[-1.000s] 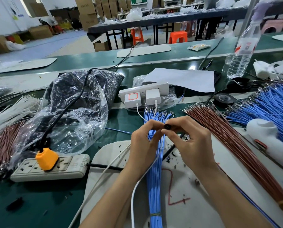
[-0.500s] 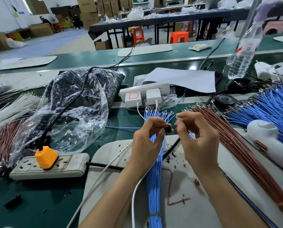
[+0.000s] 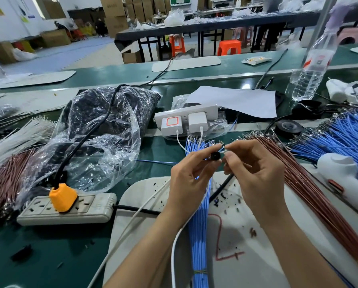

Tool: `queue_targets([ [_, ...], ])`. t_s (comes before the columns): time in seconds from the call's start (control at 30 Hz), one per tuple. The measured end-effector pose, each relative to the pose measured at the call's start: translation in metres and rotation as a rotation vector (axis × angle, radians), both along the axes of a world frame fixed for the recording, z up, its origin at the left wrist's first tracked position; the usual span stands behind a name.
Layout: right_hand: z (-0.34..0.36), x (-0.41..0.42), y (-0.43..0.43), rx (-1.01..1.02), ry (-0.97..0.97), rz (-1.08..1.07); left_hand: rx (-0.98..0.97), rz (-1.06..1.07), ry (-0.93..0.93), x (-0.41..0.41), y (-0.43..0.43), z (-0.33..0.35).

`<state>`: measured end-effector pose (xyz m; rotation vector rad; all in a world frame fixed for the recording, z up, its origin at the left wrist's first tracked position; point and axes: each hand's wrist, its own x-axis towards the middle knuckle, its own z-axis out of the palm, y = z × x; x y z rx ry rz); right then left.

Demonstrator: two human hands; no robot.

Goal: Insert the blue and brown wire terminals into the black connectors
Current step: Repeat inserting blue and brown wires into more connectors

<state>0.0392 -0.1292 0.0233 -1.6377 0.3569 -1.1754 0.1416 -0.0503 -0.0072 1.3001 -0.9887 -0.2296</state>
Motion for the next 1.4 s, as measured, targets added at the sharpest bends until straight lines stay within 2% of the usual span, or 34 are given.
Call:
queue_targets([
  [0.13, 0.004, -0.001, 0.002, 0.046, -0.050, 0.067, -0.013, -0.009, 0.019, -0.001, 0.001, 0.001],
  [0.33, 0.004, -0.001, 0.002, -0.002, -0.002, 0.086, 0.010, 0.047, -0.098, 0.002, 0.002, 0.001],
  [0.4, 0.002, 0.000, 0.001, -0.055, 0.051, 0.050, 0.013, 0.078, -0.177, 0.002, 0.001, 0.001],
  [0.57, -0.002, 0.000, -0.006, -0.346, 0.183, -0.130, 0.092, 0.291, -0.455, 0.006, 0.001, -0.002],
  [0.63, -0.003, -0.001, -0.009, -0.365, 0.219, -0.156, 0.102, 0.318, -0.493, 0.005, 0.001, -0.001],
  [0.87, -0.001, -0.004, -0.014, -0.018, 0.243, 0.020, 0.130, 0.307, -0.533, 0.005, 0.001, -0.001],
  [1.0, -0.001, -0.005, -0.018, 0.178, 0.199, 0.143, 0.160, 0.231, -0.408, 0.003, 0.001, -0.002],
  [1.17, 0.000, -0.009, -0.025, 0.165, 0.277, 0.222, 0.185, 0.162, -0.384, 0.004, 0.001, -0.001],
  [1.23, 0.000, -0.011, -0.027, 0.226, 0.292, 0.250, 0.194, 0.142, -0.374, 0.004, 0.001, -0.001],
  [1.4, -0.001, -0.008, -0.029, 0.543, 0.243, 0.303, 0.201, 0.144, -0.413, 0.003, -0.001, -0.001],
])
